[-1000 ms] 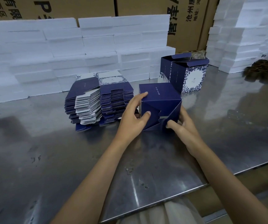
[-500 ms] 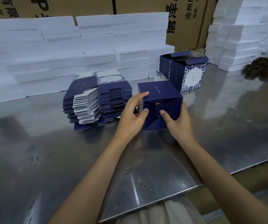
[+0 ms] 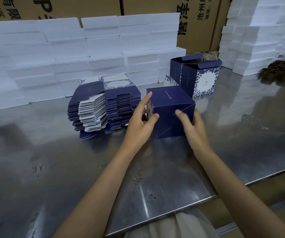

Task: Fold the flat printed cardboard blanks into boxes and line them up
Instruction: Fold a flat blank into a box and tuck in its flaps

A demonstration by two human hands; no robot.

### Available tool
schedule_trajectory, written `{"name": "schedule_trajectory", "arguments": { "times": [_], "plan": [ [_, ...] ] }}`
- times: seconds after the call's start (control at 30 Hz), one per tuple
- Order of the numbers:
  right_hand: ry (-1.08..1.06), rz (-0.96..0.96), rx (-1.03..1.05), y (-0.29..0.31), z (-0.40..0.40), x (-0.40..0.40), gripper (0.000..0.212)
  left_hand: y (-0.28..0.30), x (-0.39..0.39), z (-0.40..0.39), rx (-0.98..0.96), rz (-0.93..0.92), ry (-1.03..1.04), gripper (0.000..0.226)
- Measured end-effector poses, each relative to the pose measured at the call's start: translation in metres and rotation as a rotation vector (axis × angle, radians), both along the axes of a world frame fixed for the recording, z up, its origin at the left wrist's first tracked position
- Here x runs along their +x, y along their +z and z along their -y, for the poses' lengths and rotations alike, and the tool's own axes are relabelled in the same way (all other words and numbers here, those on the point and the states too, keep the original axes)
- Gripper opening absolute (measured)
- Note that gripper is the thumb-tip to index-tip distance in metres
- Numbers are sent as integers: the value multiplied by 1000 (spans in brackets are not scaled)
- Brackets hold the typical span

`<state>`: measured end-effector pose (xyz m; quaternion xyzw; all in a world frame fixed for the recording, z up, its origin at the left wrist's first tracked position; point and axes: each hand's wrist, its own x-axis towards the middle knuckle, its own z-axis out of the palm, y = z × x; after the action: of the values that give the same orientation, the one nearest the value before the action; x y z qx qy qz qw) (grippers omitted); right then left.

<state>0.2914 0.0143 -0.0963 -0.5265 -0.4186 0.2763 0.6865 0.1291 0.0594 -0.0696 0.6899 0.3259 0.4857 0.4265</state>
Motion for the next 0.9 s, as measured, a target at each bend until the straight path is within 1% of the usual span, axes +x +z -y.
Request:
{"name": "schedule_trajectory", "arguments": {
  "times": [0.03,0.1,0.17,0.23,0.3,0.33,0.37,0.4,0.47,0.5,0.6,0.67,0.7,0.73,0.8,0.87,0.9],
  "plan": [
    [-6,-53,17,3,2,0,39,1,1,0,-22,19,11,56],
    [-40,-108,-7,10,6,0,51,3,2,2,-73,44,34,46],
    [-62,-103,-87,18,7,4,57,3,3,4,-98,10,46,39],
    [-79,-92,-159,29,8,10,62,3,2,8,-89,-40,38,38],
    [-105,-91,-204,40,8,17,71,6,1,13,-88,-34,13,34],
    [-122,-87,-208,42,9,20,71,9,1,16,-92,-18,-10,33],
    [-150,-86,-197,42,10,23,68,13,1,20,-85,-6,-36,32],
    [-179,-101,-180,42,11,26,56,17,2,26,-55,-2,-56,32],
    [-188,-162,-161,41,13,28,31,24,4,39,81,-10,-53,31],
    [-158,-199,-162,38,14,29,27,26,4,46,170,-6,-37,29],
    [-11,-231,-265,30,10,28,38,24,4,65,395,-32,55,18],
    [53,-110,-306,22,4,26,21,19,3,75,495,-99,107,15],
    [62,-16,-312,19,0,25,19,18,3,79,518,-112,115,13],
    [49,57,-312,18,-4,25,22,17,2,82,530,-104,122,12],
    [35,110,-318,21,-10,23,24,18,-3,81,528,-24,195,13],
    [-7,124,-317,24,-14,22,26,22,-9,73,480,105,363,17],
    [-44,116,-304,27,-15,22,27,25,-14,67,425,168,440,20]
  ]
}}
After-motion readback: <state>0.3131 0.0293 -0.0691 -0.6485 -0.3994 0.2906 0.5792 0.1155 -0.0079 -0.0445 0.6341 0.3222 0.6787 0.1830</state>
